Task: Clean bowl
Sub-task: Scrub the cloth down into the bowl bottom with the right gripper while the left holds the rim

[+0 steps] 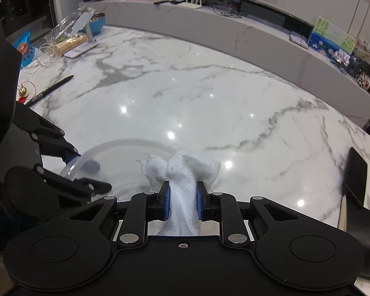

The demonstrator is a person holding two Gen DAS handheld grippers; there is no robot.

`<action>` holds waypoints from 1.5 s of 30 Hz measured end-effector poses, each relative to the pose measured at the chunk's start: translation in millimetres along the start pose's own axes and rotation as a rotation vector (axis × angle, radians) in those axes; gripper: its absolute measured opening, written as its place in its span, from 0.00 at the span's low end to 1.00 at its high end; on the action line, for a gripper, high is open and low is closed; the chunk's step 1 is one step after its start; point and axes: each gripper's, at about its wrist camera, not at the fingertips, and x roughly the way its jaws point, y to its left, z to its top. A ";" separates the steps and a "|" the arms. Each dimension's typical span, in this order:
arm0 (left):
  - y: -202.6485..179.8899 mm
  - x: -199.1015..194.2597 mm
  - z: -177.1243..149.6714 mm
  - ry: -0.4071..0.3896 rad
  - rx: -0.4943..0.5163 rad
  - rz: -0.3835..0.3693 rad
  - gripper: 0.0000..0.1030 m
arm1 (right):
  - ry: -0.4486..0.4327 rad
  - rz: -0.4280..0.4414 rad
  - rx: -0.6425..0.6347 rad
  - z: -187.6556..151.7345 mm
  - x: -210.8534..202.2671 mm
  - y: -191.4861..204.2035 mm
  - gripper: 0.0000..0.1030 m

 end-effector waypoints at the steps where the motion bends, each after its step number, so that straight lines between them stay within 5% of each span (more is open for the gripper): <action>1: 0.6 0.2 0.5 0.002 0.000 0.000 0.24 | -0.004 0.004 0.001 0.6 0.5 0.1 0.18; 16: 2.5 3.9 2.3 0.003 0.005 0.001 0.25 | -0.044 0.157 0.038 8.5 10.8 13.1 0.18; 34: -1.1 3.4 1.6 0.000 0.008 0.011 0.24 | 0.039 -0.086 -0.106 -3.1 -1.0 16.5 0.18; 45: 0.3 2.9 2.4 -0.005 -0.015 0.002 0.23 | 0.169 -0.053 -0.133 -16.8 -7.5 13.5 0.18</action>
